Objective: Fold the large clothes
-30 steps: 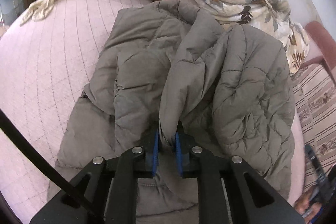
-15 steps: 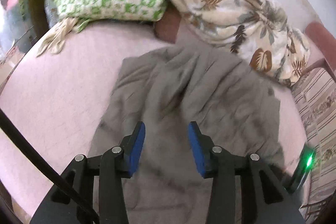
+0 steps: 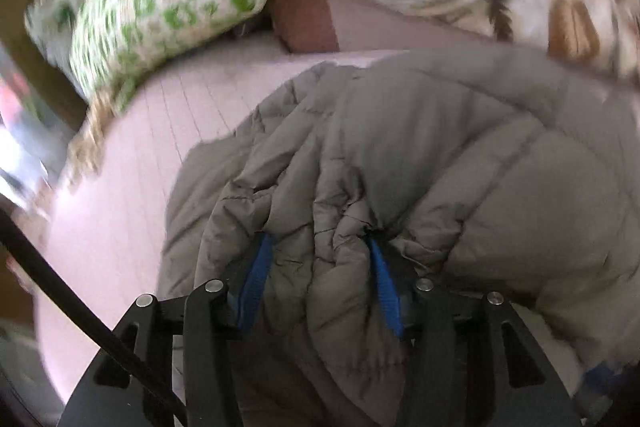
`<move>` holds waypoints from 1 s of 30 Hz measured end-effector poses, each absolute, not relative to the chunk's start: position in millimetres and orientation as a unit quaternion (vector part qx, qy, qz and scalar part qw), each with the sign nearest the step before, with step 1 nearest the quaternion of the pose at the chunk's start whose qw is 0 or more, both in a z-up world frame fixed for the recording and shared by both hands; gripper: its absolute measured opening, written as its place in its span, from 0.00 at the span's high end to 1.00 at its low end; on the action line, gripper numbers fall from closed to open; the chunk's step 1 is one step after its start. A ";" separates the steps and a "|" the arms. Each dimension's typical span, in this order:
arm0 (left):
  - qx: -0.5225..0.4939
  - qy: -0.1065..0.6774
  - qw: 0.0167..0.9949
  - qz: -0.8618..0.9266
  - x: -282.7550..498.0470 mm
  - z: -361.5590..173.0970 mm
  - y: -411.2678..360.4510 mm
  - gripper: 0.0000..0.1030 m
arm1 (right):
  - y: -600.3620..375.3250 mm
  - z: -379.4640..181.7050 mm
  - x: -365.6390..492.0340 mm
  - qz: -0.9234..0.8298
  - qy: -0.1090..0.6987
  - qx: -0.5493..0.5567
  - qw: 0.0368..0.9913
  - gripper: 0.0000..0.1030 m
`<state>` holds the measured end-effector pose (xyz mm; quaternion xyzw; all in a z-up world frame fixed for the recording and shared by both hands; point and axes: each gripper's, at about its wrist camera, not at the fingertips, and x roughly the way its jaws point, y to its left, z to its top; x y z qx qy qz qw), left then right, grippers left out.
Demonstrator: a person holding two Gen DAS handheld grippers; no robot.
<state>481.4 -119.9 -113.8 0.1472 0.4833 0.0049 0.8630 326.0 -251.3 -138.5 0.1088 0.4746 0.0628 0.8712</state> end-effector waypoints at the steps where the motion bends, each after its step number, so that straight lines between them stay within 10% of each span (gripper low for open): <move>1: 0.152 0.479 0.865 0.002 479.6 -111.3 -121.3 0.52 | -251.8 -138.8 325.8 0.062 0.475 0.107 0.871 0.65; 30: 0.026 0.440 0.898 0.004 371.5 -59.9 3.4 0.41 | -254.7 -77.9 294.5 0.012 0.369 0.104 0.924 0.64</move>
